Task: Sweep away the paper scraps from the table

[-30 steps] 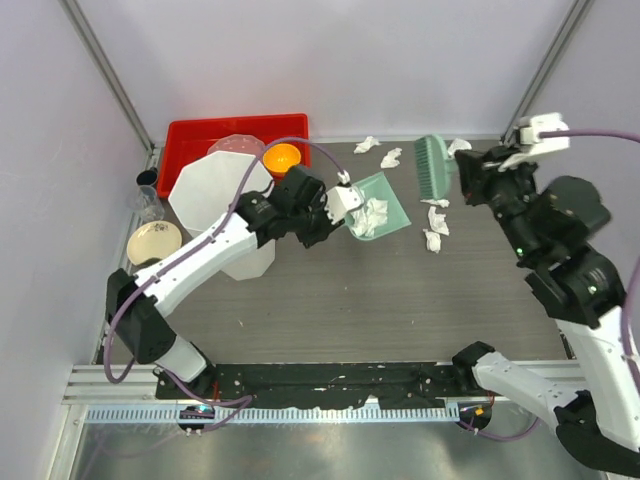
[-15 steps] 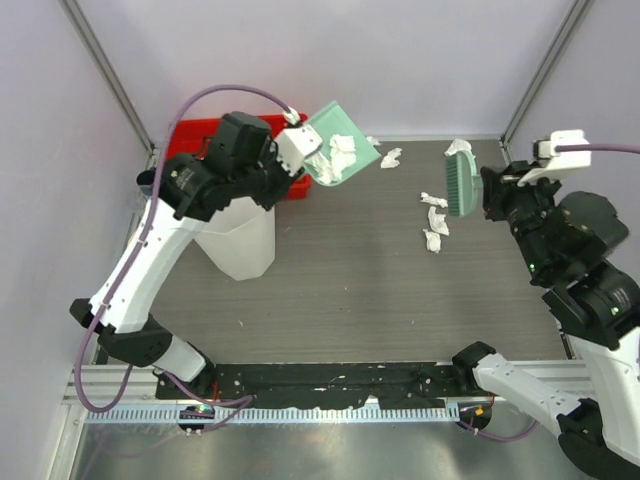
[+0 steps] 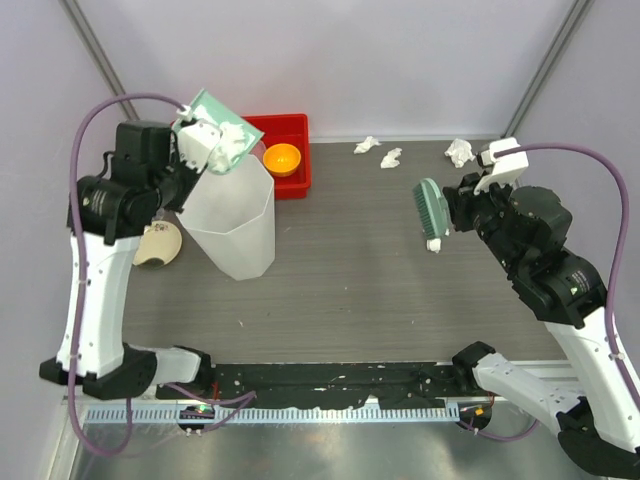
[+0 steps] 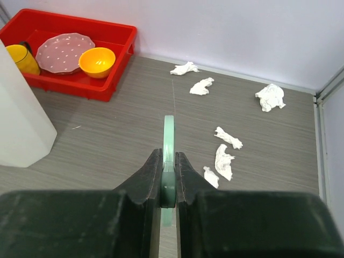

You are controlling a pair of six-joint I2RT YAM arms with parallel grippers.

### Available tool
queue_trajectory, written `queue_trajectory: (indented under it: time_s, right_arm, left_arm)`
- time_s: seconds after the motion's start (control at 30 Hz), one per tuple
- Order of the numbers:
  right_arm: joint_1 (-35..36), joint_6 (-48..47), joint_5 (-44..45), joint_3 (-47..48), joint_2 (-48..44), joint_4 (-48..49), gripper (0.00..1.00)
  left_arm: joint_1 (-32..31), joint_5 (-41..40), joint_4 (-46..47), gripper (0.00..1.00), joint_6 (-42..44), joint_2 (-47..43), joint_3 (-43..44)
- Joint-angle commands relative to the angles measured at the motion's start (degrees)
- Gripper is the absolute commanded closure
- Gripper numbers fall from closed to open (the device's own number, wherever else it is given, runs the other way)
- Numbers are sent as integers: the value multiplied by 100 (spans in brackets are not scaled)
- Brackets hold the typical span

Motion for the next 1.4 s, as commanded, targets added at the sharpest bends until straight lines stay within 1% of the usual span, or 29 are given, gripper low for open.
queue_trajectory:
  time_s: [0.0,0.07,0.1,0.17,0.2,0.23,0.3,0.33,0.4,0.43,0.5,0.53,0.57,0.63,0.67,0.7,0.77,0.8,0.9,1.1,1.13,1.2,1.23,1.27,1.3,1.33,1.37]
  right_arm:
    - [3,-157,-324,-82,-142,424,99]
    - [12,-183,-447,-161,-168,476,99]
    - [4,-201,-491,-196,-195,520,99]
    - [4,-219,-597,-275,-256,582,99]
    - [3,-227,-615,-302,-256,591,99]
    - [3,-228,-632,-320,-283,591,99]
    - [3,-219,-694,-372,-283,591,99]
    - [-5,-201,-729,-399,-300,591,99]
    - [3,-157,-790,-451,-353,609,99]
    - [3,-140,-799,-469,-371,626,99]
    - [3,-113,-799,-504,-458,644,99]
    - [3,-113,-799,-513,-476,661,99]
    - [3,-113,-808,-513,-494,670,99]
    - [3,-122,-808,-487,-485,670,99]
    - [3,-122,-817,-452,-476,670,99]
    - [3,-113,-878,-417,-433,670,99]
    - [3,-96,-949,-355,-397,679,99]
    - [3,-104,-975,-338,-380,670,99]
    - [3,-192,-967,-311,-344,705,99]
    - [3,-377,-844,-390,-204,635,99]
    - [12,-420,-774,-434,-186,626,99]
    - [3,-473,-335,-583,-134,635,99]
    - [3,-517,-134,-662,-107,635,99]
    - [3,-639,34,-810,-64,661,99]
    - [3,-728,375,-908,-28,696,99]
    - [3,-815,552,-987,7,810,99]
    - [3,-1060,693,-1179,51,880,99]
  left_arm:
    - [86,-1164,-386,100,882,-695,-464]
    - [77,-1551,-413,100,1182,-897,-675]
    - [77,-1693,-422,100,1627,-959,-763]
    - [77,-2106,-273,100,2095,-1143,-1070]
    - [77,-2273,-159,100,2681,-1196,-1332]
    - [77,-2596,68,100,2956,-1249,-1431]
    - [77,-2862,341,100,3580,-1302,-1702]
    - [77,-2942,674,100,4184,-1346,-1765]
    - [77,-3170,1018,100,4723,-1408,-1958]
    - [69,-3223,1350,100,5222,-1425,-2002]
    - [51,-3128,1555,100,5620,-1504,-2003]
    - [42,-2996,1695,100,5779,-1539,-1994]
    - [42,-2725,1801,100,6128,-1600,-1985]
    - [42,-2486,2230,100,6552,-1829,-2213]
    - [42,-2398,2398,100,7085,-1934,-2353]
    - [42,-2276,2565,100,7351,-2144,-2729]
    - [42,-2213,2987,100,7922,-2338,-3117]
    - [42,-2213,3119,100,8438,-2435,-3450]
    - [42,-2239,3515,100,9039,-2647,-3777]
    - [42,-2520,4016,100,9243,-2594,-3734]
    - [51,-2538,4278,100,9182,-2594,-3743]
    - [51,-2521,4647,100,8920,-2481,-3656]
    - [42,-2547,5085,100,8727,-2402,-3559]
    - [51,-2634,5185,100,8063,-2253,-3376]
    - [42,-2696,5133,100,7622,-1921,-2782]
    - [42,-2714,4663,100,7156,-1700,-2385]
    - [42,-2705,4328,100,6116,-1506,-1963]
